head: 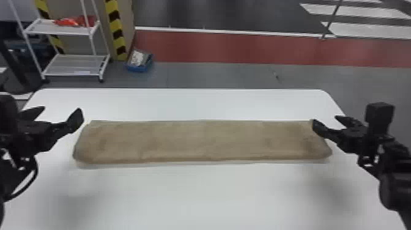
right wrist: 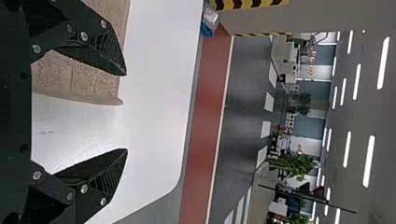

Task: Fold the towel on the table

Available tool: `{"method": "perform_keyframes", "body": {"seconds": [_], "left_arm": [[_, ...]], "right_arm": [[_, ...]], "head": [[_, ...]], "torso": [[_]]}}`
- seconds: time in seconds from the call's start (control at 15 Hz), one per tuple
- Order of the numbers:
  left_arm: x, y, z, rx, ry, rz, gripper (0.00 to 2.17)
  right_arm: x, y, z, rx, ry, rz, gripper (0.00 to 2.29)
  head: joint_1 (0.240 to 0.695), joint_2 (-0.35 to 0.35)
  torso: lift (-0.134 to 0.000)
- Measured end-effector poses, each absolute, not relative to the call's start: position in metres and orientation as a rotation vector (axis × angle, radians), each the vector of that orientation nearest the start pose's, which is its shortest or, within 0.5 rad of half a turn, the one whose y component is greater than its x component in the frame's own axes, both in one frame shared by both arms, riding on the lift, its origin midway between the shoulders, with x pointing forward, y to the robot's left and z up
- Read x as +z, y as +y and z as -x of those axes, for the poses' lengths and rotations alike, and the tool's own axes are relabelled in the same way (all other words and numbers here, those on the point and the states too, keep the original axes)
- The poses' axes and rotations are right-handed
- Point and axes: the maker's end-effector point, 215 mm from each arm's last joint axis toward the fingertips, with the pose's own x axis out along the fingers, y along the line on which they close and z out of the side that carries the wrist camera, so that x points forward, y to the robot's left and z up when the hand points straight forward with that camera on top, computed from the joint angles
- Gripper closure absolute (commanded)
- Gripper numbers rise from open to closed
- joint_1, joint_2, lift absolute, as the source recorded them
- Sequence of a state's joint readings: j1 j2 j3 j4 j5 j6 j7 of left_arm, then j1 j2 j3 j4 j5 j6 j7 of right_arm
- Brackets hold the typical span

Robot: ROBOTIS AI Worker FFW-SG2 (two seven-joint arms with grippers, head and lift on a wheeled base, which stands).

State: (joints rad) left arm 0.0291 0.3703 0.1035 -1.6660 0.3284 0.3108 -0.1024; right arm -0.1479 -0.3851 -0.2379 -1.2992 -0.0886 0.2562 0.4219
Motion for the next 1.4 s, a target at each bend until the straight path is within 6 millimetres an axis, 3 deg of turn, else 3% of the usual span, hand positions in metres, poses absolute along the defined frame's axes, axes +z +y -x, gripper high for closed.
{"method": "perform_keyframes", "body": {"seconds": [0.33,0.53,0.73,1.07,1.4], "left_arm": [[-0.392,0.381,-0.567,-0.019,0.363,0.057,0.05],[-0.413,0.377,-0.555,-0.019,0.477,0.092,0.05],[-0.419,0.370,-0.550,-0.019,0.530,0.118,0.05],[-0.412,0.360,-0.559,-0.031,0.532,0.138,0.08],[-0.409,0.363,-0.560,-0.034,0.529,0.143,0.08]], "right_arm": [[-0.406,-0.451,-0.588,0.210,0.427,0.089,0.15],[-0.403,-0.461,-0.583,0.228,0.449,0.076,0.16],[-0.401,-0.476,-0.579,0.220,0.457,0.081,0.21],[-0.407,-0.478,-0.571,0.250,0.478,0.059,0.22],[-0.415,-0.482,-0.564,0.253,0.506,0.027,0.22]], "head": [[0.695,-0.066],[0.695,-0.078],[0.695,-0.095],[0.695,-0.114],[0.695,-0.117]], "torso": [[-0.128],[-0.128],[-0.128],[-0.128],[-0.128]]}}
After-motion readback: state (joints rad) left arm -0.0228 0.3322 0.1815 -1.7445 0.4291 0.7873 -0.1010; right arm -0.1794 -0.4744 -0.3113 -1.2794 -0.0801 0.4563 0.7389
